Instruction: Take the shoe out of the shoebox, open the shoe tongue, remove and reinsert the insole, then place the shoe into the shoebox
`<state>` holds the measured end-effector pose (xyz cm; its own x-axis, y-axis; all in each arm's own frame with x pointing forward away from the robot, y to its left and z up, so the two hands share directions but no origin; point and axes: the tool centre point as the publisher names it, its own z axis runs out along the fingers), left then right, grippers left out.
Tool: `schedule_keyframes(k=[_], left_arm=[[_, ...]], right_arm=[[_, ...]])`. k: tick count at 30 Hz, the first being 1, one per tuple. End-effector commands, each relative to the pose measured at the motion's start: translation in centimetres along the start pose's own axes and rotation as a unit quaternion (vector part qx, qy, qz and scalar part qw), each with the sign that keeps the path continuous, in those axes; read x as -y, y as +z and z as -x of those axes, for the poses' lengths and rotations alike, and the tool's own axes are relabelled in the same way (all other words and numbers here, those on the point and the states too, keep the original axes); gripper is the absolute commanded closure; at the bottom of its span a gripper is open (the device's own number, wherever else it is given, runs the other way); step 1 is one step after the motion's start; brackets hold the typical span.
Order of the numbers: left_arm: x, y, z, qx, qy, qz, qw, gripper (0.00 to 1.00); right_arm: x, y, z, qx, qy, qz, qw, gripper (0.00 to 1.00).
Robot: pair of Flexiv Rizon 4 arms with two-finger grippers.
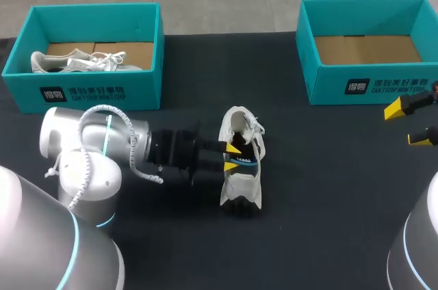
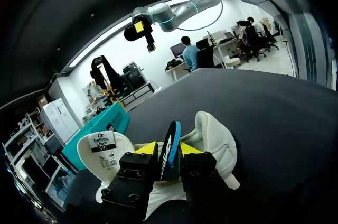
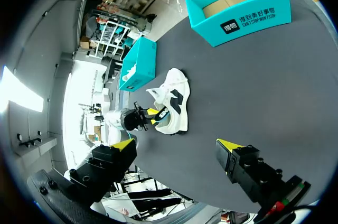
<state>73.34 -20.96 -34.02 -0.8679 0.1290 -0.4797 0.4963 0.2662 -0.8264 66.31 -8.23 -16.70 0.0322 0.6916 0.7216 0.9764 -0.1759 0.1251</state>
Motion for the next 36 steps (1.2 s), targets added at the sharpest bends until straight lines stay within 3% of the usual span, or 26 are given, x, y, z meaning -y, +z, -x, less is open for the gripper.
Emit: schedule_keyframes(k=[1,3,12,16,18,20,21,22,23,25,29,30,34,36], left_arm=[[0.0,0.0,-0.6,-0.007,-0.006,0.004,1.000,0.95],[-0.3,0.5,-0.8,-0.013,-0.011,0.003,1.000,1.00],[-2.1,1.5,-0.2,-0.023,-0.027,0.006,0.999,1.00],[-1.3,1.2,-0.1,-0.022,-0.025,-0.002,0.999,1.00],[-0.8,0.9,-0.1,-0.022,-0.022,-0.007,0.999,0.68],[-0.1,0.2,0.0,-0.019,-0.016,-0.007,1.000,0.53],[0.2,0.0,0.0,-0.017,-0.012,-0.008,1.000,0.34],[0.5,-0.3,0.1,-0.016,-0.012,-0.008,1.000,0.26],[0.7,-0.6,0.2,-0.014,-0.009,-0.006,1.000,0.25],[1.1,-1.0,0.3,-0.013,-0.004,-0.005,1.000,0.27],[1.6,-1.3,0.6,-0.012,0.003,-0.002,1.000,0.42],[1.7,-1.4,0.7,-0.013,0.004,-0.001,1.000,0.51],[2.0,-1.3,1.0,-0.018,0.010,-0.003,1.000,0.69],[2.2,-1.4,1.2,-0.024,0.014,-0.003,1.000,0.85]], right_arm=[[1.0,-0.3,0.0,0.001,0.001,0.022,1.000,0.00],[1.0,-0.3,0.0,0.001,0.001,0.022,1.000,0.00],[1.0,-0.3,0.0,0.001,0.001,0.022,1.000,0.00],[1.0,-0.3,0.0,0.001,0.001,0.022,1.000,0.00],[1.0,-0.3,0.0,0.001,0.001,0.022,1.000,0.00],[1.0,-0.3,0.0,0.001,0.001,0.022,1.000,0.00],[1.0,-0.3,0.0,0.001,0.001,0.022,1.000,0.00],[1.0,-0.3,0.0,0.001,0.001,0.022,1.000,0.00],[1.0,-0.3,0.0,0.001,0.001,0.022,1.000,0.00],[1.0,-0.3,0.0,0.001,0.001,0.022,1.000,0.00],[1.0,-0.3,0.0,0.001,0.001,0.022,1.000,0.00],[1.0,-0.3,0.0,0.001,0.001,0.022,1.000,0.00],[1.0,-0.3,0.0,0.001,0.001,0.022,1.000,0.00],[1.0,-0.3,0.0,0.001,0.001,0.022,1.000,0.00]])
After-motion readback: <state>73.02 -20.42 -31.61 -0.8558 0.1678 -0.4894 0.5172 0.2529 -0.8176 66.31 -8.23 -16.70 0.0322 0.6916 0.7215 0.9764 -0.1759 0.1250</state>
